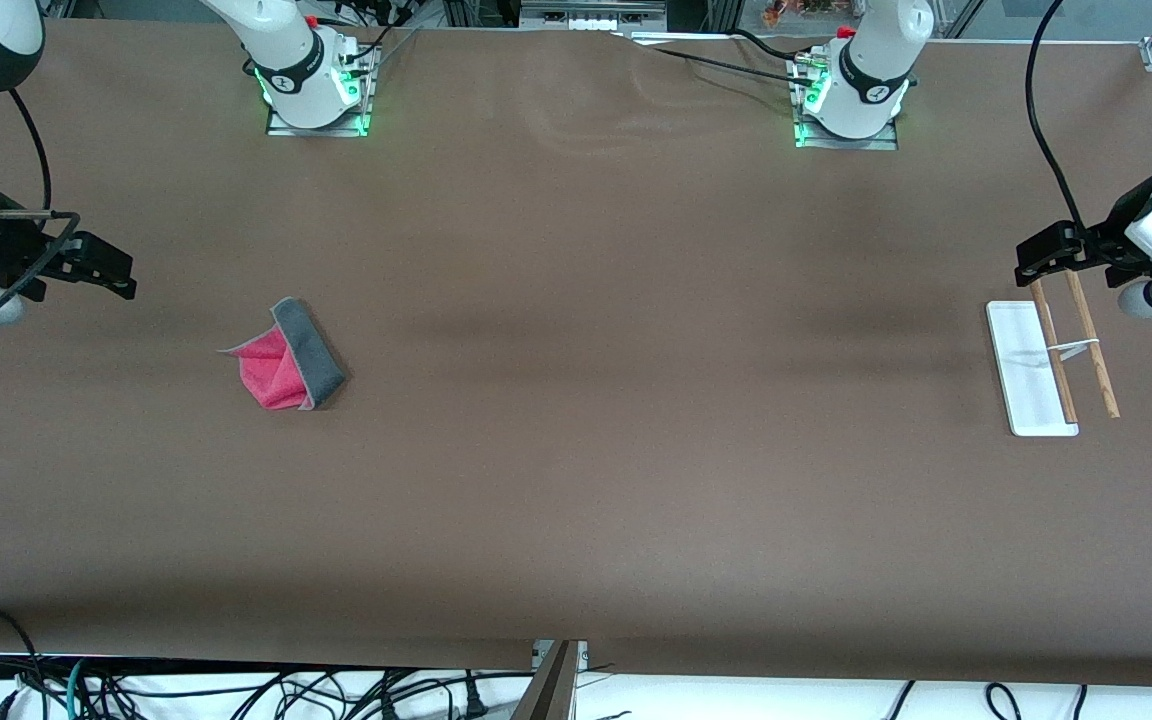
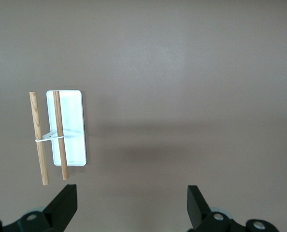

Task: Pass towel and hang on rack
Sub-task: 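Reach the right gripper down to the pink towel's edge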

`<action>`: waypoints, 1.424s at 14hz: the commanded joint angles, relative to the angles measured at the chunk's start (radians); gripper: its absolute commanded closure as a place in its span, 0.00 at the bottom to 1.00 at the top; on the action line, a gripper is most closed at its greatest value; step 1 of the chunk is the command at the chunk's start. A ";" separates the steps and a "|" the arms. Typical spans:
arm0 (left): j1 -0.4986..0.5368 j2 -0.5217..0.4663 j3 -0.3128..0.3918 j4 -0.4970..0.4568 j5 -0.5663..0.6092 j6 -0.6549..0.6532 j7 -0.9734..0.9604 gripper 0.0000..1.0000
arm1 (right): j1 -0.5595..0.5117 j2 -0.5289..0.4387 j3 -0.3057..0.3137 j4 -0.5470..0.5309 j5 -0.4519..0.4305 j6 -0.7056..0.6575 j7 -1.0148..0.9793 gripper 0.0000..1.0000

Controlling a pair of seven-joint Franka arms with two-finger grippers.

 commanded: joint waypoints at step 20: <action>0.003 0.017 -0.004 0.034 0.010 -0.019 -0.005 0.00 | -0.074 0.063 -0.012 -0.547 0.061 0.460 0.318 0.00</action>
